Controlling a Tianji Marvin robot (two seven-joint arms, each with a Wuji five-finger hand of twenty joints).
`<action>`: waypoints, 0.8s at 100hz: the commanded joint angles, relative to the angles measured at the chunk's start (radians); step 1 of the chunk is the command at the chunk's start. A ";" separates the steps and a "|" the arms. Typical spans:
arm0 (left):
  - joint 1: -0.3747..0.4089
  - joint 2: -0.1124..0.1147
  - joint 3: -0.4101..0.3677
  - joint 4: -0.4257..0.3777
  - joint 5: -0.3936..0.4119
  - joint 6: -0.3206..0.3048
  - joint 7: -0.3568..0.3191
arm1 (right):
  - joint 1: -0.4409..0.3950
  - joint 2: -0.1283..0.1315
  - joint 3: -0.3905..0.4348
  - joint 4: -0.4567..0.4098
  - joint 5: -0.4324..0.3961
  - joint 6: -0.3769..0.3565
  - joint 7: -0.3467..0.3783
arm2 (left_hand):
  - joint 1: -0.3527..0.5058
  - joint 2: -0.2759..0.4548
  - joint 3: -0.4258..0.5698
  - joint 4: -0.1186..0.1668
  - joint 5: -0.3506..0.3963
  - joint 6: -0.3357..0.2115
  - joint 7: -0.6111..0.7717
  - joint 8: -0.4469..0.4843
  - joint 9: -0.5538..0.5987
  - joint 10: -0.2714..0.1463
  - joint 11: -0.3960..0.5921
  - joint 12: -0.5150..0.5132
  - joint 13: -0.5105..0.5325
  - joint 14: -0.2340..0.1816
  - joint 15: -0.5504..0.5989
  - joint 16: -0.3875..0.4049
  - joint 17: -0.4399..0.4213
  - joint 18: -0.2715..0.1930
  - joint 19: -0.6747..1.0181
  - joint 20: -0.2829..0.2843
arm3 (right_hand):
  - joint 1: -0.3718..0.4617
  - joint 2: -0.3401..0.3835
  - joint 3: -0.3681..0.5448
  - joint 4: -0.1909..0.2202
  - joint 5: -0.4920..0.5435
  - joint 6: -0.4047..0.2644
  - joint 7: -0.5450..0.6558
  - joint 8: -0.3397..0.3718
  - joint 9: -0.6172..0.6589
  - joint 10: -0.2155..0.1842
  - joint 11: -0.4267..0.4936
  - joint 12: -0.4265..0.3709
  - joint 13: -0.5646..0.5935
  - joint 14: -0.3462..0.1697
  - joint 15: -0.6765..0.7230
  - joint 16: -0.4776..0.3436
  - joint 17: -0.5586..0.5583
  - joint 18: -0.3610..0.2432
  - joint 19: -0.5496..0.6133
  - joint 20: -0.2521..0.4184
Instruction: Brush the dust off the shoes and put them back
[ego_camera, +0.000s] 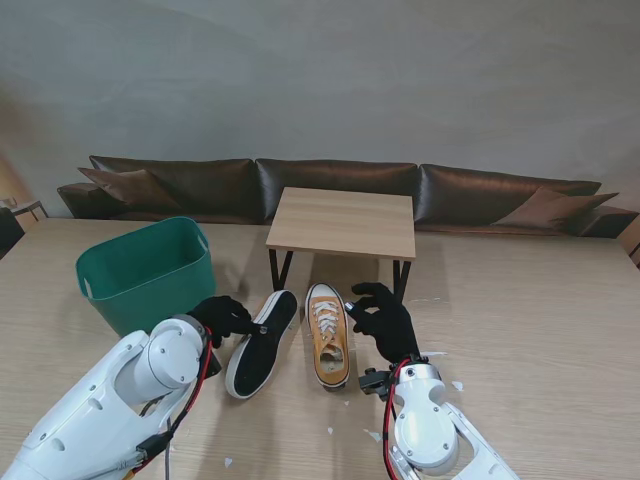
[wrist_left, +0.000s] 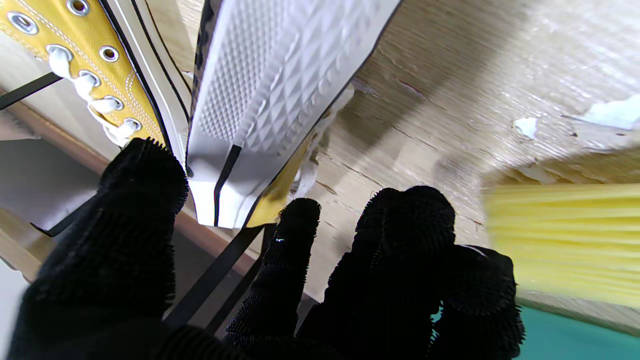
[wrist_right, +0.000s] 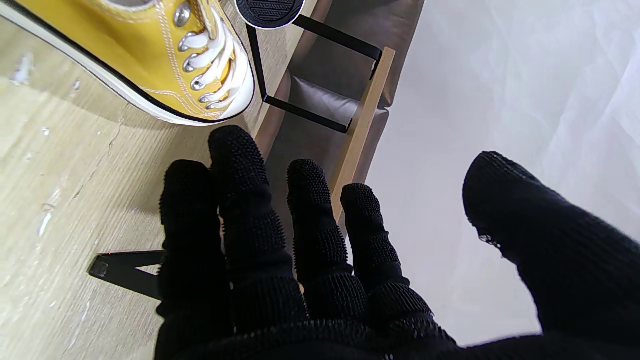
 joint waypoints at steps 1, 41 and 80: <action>0.009 0.002 -0.004 -0.026 0.007 0.002 -0.023 | -0.007 -0.003 -0.004 -0.004 0.001 0.001 0.016 | -0.030 0.026 -0.034 0.043 -0.012 -0.013 -0.009 -0.007 -0.002 0.014 0.012 0.015 -0.019 0.029 0.020 0.018 -0.009 0.003 0.001 0.012 | -0.020 0.017 -0.002 0.030 0.017 -0.008 -0.011 0.001 0.014 0.011 -0.016 -0.002 0.019 0.008 0.002 -0.005 -0.153 0.003 -0.013 0.016; 0.042 0.009 -0.026 -0.102 0.048 -0.025 -0.034 | -0.002 0.002 -0.005 0.000 -0.016 0.007 0.027 | -0.014 0.040 -0.050 0.048 -0.011 -0.014 -0.011 -0.016 -0.008 0.014 0.010 0.014 -0.035 0.039 0.018 0.022 -0.023 0.008 -0.004 0.012 | -0.017 0.016 -0.004 0.030 0.023 -0.013 -0.011 0.001 0.010 0.011 -0.018 -0.002 0.013 0.009 -0.002 -0.006 -0.156 0.005 -0.016 0.016; 0.122 0.014 -0.100 -0.214 0.098 -0.194 -0.024 | -0.010 0.043 0.019 -0.027 -0.095 0.031 0.134 | 0.041 0.058 -0.063 0.057 0.039 -0.020 0.035 0.040 -0.042 -0.108 -0.069 -0.061 -0.358 0.100 -0.368 -0.084 -0.278 -0.073 -0.186 0.007 | -0.028 0.006 -0.026 0.030 0.023 -0.057 -0.027 -0.001 -0.057 -0.005 -0.036 -0.004 -0.051 -0.004 -0.029 -0.012 -0.198 0.001 -0.048 0.014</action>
